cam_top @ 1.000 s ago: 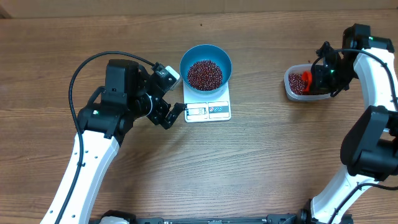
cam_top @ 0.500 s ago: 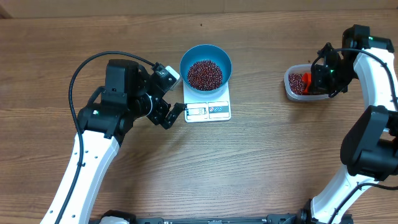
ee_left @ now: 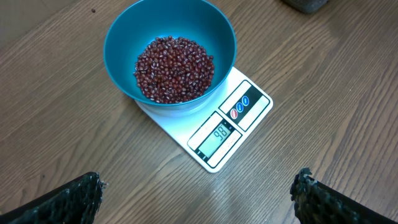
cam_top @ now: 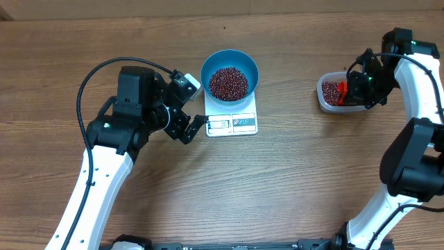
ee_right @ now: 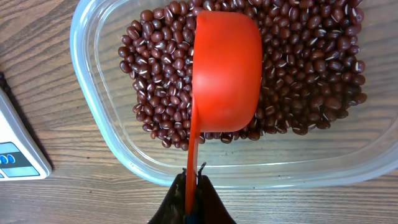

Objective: Scoop item into bowl and weigh 150g on scale
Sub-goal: 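Dip the scoop into the red beans with the right gripper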

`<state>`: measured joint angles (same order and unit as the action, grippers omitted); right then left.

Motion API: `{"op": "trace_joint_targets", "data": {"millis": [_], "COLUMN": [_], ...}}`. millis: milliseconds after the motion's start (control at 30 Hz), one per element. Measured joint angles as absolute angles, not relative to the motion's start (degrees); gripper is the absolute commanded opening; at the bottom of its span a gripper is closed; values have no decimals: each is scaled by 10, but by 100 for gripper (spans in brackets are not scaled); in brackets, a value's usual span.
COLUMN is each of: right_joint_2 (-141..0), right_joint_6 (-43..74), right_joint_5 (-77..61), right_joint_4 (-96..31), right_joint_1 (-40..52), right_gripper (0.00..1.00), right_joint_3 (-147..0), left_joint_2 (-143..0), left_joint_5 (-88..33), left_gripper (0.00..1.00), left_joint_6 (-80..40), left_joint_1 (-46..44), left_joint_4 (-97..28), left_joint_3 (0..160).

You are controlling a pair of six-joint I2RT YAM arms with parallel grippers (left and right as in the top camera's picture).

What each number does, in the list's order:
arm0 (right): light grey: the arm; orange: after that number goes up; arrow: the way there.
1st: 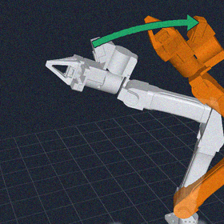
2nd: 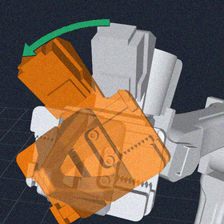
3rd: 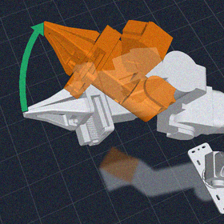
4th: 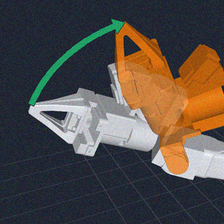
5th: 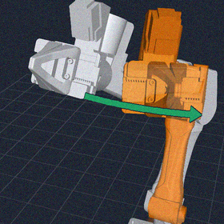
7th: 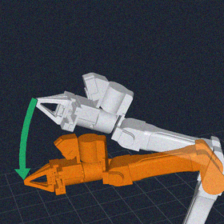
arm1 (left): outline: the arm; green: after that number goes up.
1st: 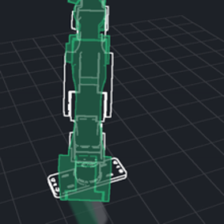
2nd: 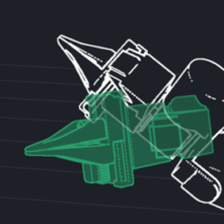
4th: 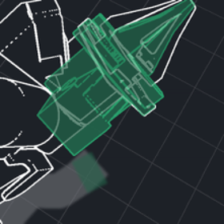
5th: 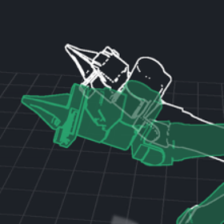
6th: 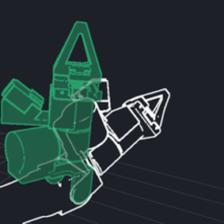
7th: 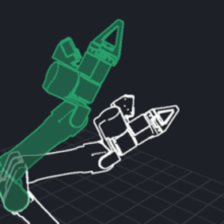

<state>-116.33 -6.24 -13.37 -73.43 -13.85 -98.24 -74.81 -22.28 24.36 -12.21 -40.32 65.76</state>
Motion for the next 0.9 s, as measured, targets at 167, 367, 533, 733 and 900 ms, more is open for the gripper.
{"op": "trace_joint_targets", "data": {"millis": [167,367,533,733,900], "right_joint_2": [-1163,-1163,-1165,-1186,-1196], "right_joint_6": [-61,-60,-61,-77,-83], "right_joint_5": [-133,-133,-140,-187,-225], "right_joint_4": [-731,-729,-723,-721,-734], "right_joint_1": [-138,-138,-138,-139,-139], "right_gripper": [4,4,4,4,4], "right_joint_3": [-982,-982,-982,-982,-982], "left_joint_2": [-748,-748,-748,-748,-748], "left_joint_5": [-223,-223,-223,-223,-223], "left_gripper": [100,100,100,100,100], "left_joint_6": [244,244,244,244,244], "left_joint_1": [-122,-122,-122,-122,-122], "left_joint_4": [-403,-403,-403,-403,-403], "left_joint_3": [658,658,658,658,658]}}
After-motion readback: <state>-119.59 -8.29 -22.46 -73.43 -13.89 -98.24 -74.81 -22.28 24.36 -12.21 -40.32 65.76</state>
